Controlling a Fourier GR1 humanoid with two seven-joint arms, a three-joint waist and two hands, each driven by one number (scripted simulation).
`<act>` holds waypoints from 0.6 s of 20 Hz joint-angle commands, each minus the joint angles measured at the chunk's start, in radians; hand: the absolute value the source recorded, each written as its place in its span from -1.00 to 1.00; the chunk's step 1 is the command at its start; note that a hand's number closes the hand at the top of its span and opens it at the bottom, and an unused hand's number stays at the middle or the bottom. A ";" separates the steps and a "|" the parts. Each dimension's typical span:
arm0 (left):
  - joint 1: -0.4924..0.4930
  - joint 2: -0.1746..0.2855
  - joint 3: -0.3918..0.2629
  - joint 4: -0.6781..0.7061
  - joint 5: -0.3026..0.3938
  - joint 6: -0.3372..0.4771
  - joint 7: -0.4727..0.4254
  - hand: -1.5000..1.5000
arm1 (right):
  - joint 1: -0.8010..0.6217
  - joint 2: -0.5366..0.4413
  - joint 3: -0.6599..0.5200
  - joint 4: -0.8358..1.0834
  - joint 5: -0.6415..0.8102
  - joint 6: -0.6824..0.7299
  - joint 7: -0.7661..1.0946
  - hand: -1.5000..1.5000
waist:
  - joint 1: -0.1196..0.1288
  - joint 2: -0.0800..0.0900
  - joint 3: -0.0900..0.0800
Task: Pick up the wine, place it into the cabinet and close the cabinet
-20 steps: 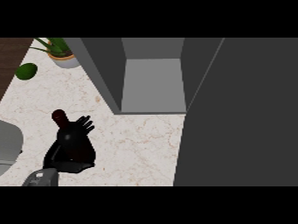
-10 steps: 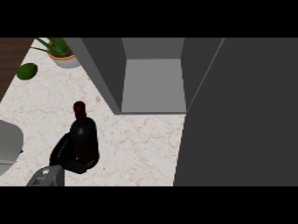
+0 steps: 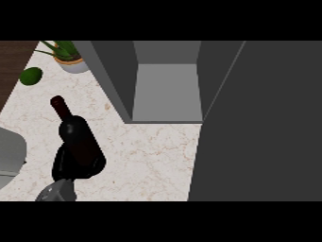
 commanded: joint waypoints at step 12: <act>0.130 -0.099 -0.087 -0.416 0.090 0.076 0.175 1.00 | 0.000 0.003 -0.032 -0.040 -0.049 0.016 0.018 -1.00 | 0.009 -0.004 0.001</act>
